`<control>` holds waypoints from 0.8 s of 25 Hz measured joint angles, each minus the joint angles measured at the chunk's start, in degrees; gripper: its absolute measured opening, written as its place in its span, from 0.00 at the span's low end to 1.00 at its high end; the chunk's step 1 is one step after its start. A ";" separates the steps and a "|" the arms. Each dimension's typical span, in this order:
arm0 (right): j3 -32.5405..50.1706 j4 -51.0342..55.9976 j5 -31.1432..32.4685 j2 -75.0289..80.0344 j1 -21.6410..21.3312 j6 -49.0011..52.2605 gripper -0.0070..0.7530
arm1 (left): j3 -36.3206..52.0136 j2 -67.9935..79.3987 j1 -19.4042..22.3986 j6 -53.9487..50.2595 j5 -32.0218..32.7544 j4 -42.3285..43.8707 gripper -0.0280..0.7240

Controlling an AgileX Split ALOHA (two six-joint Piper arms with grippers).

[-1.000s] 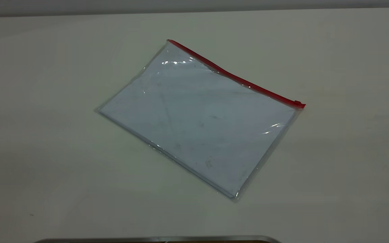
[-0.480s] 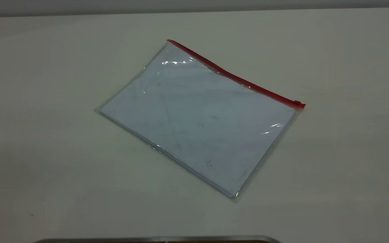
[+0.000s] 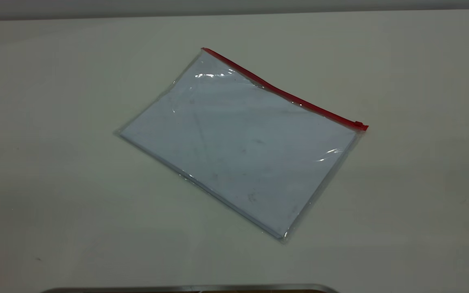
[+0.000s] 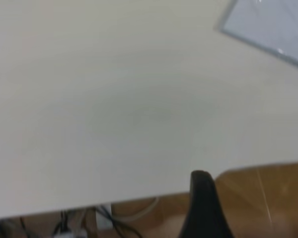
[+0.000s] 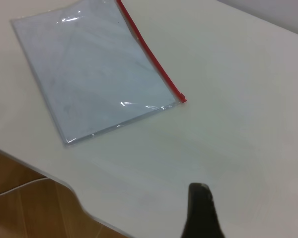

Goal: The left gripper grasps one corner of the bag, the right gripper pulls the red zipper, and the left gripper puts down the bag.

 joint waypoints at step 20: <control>0.00 0.00 -0.01 0.00 0.00 0.00 0.62 | 0.00 -5.95 0.00 0.19 0.41 -0.15 0.82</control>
